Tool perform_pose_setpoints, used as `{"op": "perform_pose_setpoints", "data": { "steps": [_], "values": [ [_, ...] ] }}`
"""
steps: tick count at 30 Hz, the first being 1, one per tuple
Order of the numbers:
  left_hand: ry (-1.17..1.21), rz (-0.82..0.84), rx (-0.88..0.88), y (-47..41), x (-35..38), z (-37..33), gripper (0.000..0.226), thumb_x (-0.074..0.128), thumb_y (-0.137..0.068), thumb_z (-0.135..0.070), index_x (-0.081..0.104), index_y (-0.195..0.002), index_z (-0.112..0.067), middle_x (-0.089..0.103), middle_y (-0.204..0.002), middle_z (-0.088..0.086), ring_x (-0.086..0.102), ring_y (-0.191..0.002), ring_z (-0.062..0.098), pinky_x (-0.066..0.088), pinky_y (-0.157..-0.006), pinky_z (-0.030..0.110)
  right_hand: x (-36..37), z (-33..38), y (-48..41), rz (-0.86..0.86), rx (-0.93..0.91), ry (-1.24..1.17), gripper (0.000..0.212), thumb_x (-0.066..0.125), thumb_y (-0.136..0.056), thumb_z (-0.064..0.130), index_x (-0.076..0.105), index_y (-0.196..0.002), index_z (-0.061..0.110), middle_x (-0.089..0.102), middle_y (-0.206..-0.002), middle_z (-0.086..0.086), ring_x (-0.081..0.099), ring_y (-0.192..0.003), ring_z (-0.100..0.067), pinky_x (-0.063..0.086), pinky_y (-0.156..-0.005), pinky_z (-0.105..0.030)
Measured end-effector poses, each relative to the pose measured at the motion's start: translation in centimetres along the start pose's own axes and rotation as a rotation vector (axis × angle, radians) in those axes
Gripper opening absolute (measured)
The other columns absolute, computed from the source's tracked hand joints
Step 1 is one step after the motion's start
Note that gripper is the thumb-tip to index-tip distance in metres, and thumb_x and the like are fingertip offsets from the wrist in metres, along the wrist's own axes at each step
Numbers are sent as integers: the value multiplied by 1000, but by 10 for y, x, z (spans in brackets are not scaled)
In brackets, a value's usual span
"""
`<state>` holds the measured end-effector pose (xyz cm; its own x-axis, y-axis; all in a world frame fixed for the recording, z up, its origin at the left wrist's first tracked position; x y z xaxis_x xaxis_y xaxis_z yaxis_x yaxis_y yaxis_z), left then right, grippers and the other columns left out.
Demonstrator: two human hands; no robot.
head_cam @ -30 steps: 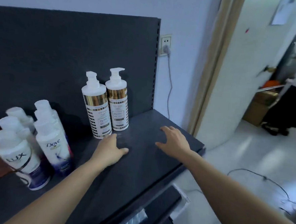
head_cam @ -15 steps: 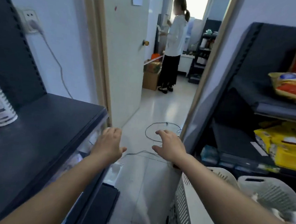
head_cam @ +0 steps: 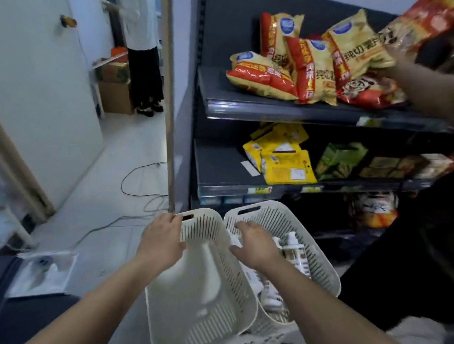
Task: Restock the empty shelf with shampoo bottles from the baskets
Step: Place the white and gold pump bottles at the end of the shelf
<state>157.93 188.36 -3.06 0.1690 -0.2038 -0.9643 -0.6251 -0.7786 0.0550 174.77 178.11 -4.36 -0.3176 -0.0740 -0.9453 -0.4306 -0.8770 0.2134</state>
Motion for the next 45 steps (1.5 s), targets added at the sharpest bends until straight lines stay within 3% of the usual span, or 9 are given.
{"op": "perform_pose_setpoints", "data": {
  "steps": [10,22,27,30,33,35,37,41,45],
  "values": [
    [-49,191,230,-56,106,-151,64,60,-89,-32,34,-145,-16,46,-140,6,40,-130,23,34,-106,33,28,-172,15,130,291,-95,60,62,-88,40,45,-141,18,51,-137,-11,49,-125,-29,46,-101,-37],
    [-7,485,290,-100,233,-216,44,48,-92,-31,45,-132,-15,54,-126,7,49,-116,23,40,-97,35,94,-274,0,327,601,-196,75,59,-91,43,25,-153,18,43,-148,-10,46,-133,-28,42,-104,-36],
    [250,644,114,-103,302,-215,38,57,-81,-47,53,-112,-27,63,-111,-1,62,-101,18,53,-88,37,120,-295,-11,360,674,-349,83,55,-94,42,10,-156,10,48,-147,-12,51,-131,-29,42,-101,-34],
    [359,623,8,-110,311,-224,57,63,-88,-32,38,-136,-14,55,-124,3,56,-111,22,47,-90,24,133,-304,-20,323,727,-482,80,62,-90,40,21,-153,14,51,-145,-9,52,-130,-28,42,-101,-33],
    [591,631,-163,-119,329,-225,34,60,-93,-23,51,-124,-14,60,-105,-2,55,-89,10,36,-62,7,147,-314,-26,210,828,-670,61,68,-84,31,43,-139,21,61,-130,-4,60,-108,-21,48,-94,-30],
    [713,613,-280,-122,338,-220,10,61,-92,-22,59,-102,-21,61,-88,-8,57,-79,7,36,-57,10,160,-318,-30,174,879,-756,54,72,-79,29,49,-128,23,66,-120,-1,62,-99,-19,53,-90,-33],
    [860,587,-388,-123,344,-216,8,65,-90,-20,59,-90,-25,62,-81,-13,60,-76,5,40,-56,14,170,-322,-33,148,897,-770,57,77,-75,32,49,-124,23,68,-115,1,66,-101,-21,55,-90,-36],
    [1053,615,-546,-116,344,-213,10,71,-86,-19,65,-94,-18,70,-85,-1,67,-75,14,51,-54,22,177,-325,-35,172,896,-814,61,88,-63,31,56,-114,25,70,-106,3,68,-96,-21,56,-82,-32],
    [1154,631,-580,-104,328,-208,10,70,-86,-16,65,-94,-18,74,-89,5,71,-73,18,55,-54,28,175,-327,-35,248,856,-960,70,91,-46,26,60,-109,28,74,-100,3,72,-92,-21,59,-83,-41]
  ]
}}
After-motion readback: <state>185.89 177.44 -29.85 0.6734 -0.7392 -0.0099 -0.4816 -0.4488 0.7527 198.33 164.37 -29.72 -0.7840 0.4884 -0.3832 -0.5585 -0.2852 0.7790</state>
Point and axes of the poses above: each hand's wrist, its own y-axis away from the middle knuckle, its own x-axis out of the palm, z = x × y, the point moved 8 cm from there along -y, towards the middle knuckle
